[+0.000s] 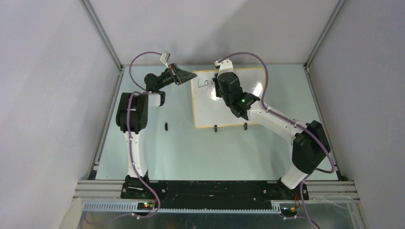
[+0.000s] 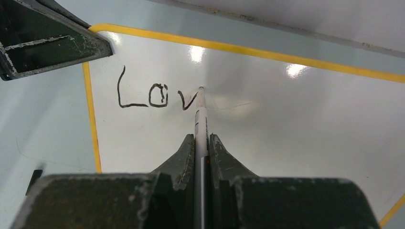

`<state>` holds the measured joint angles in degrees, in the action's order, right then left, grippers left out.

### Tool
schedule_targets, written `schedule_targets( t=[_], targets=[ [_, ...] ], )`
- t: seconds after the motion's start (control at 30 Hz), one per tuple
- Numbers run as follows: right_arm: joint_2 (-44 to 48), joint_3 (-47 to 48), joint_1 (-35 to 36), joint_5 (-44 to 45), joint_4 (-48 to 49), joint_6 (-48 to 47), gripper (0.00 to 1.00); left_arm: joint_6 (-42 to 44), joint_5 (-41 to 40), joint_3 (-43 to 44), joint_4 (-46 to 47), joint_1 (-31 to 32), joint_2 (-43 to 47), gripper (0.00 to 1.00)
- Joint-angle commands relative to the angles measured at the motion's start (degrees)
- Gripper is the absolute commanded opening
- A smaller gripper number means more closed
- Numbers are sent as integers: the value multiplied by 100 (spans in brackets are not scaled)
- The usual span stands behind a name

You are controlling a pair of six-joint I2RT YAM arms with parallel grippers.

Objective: Write a sentence on the whiteboard

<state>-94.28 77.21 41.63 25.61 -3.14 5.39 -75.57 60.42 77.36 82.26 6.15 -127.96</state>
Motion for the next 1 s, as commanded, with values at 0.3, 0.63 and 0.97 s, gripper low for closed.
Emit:
schedule_targets(
  t=[0.3, 0.63, 0.97],
  targets=[
    [454, -191, 68, -36, 249, 23, 0, -63, 25, 123, 343, 25, 149, 0],
    [569, -378, 75, -85, 369, 107, 0, -54, 30, 99, 343, 20, 159, 0],
    [475, -382, -73, -134, 340, 174, 0, -54, 27, 98, 343, 23, 163, 0]
  ],
)
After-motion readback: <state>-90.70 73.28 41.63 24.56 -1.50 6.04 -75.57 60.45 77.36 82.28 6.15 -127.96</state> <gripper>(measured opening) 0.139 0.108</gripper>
